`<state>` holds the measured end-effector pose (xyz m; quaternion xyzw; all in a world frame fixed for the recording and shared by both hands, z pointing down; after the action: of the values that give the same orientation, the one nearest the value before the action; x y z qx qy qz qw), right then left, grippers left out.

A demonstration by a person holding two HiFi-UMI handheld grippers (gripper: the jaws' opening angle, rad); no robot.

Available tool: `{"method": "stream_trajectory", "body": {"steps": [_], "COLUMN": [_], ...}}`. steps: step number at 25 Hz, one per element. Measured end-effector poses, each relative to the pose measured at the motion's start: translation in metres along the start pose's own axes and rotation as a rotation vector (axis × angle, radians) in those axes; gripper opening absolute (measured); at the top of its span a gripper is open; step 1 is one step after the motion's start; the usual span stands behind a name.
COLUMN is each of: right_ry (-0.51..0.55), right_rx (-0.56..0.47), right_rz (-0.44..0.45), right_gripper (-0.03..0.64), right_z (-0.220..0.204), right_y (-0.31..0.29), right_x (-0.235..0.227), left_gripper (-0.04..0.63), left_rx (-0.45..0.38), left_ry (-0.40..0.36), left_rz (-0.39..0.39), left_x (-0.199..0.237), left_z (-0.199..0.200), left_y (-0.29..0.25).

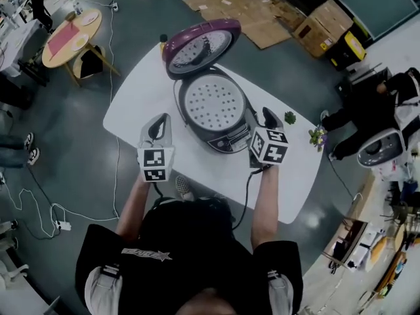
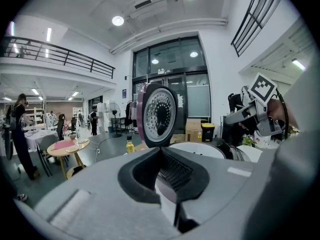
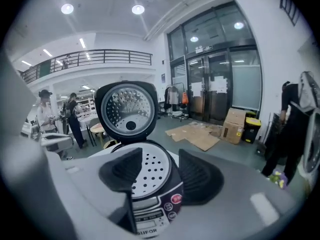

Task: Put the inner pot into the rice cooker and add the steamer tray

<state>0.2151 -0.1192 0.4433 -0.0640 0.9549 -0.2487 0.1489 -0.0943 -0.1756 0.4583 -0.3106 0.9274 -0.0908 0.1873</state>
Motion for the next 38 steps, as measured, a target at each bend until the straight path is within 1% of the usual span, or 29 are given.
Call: {"method": "stream_trajectory", "body": {"steps": [5, 9, 12, 16, 21, 23, 26, 30, 32, 33, 38], "right_ry": [-0.027, -0.018, -0.039, -0.029, 0.002, 0.010, 0.002, 0.008, 0.012, 0.012, -0.005], "right_rx": [-0.060, -0.115, -0.166, -0.238, -0.312, -0.329, -0.349, -0.386, -0.392, -0.394, -0.401], "right_rz": [-0.031, -0.079, -0.083, -0.082, -0.070, -0.078, -0.077, -0.105, -0.121, -0.125, -0.132], "right_gripper": [0.232, 0.232, 0.232, 0.232, 0.231, 0.201, 0.190, 0.121, 0.098, 0.098, 0.046], "right_z": [-0.006, -0.015, -0.023, -0.037, -0.058, -0.068, -0.085, -0.109, -0.121, -0.128, -0.158], "right_y": [0.041, 0.076, 0.105, 0.147, 0.197, 0.216, 0.245, 0.283, 0.298, 0.305, 0.334], "right_x": [-0.013, -0.027, -0.036, -0.039, -0.034, -0.035, -0.033, -0.028, -0.026, -0.024, -0.018], "left_gripper": [0.011, 0.011, 0.011, 0.011, 0.011, 0.011, 0.011, 0.011, 0.011, 0.011, 0.011], "left_rx": [-0.038, -0.062, -0.084, -0.113, -0.137, -0.144, -0.152, -0.165, -0.170, -0.171, -0.171], "left_ry": [-0.020, -0.038, -0.057, -0.071, -0.108, -0.110, -0.112, -0.120, -0.122, -0.123, -0.134], "left_rz": [-0.054, -0.105, -0.133, -0.151, -0.147, -0.149, -0.152, -0.161, -0.166, -0.169, -0.186], "left_x": [-0.025, -0.054, -0.076, -0.102, -0.129, -0.140, -0.155, -0.173, -0.180, -0.183, -0.197], "left_z": [0.016, 0.030, 0.042, 0.057, 0.068, 0.069, 0.068, 0.067, 0.064, 0.063, 0.054], "left_y": [-0.002, 0.002, 0.011, 0.032, 0.067, 0.081, 0.107, 0.142, 0.157, 0.163, 0.192]}}
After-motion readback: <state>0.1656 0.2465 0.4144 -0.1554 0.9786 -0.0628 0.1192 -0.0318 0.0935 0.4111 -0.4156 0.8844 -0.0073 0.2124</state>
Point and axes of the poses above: the fingertips, and each gripper's own axes: y backward along the fingers, x to its left, z out of its top, the point moved 5 cm from there along y, backward along the fingers, and after that the axes turned 13 degrees about -y, right-handed, at the moved point
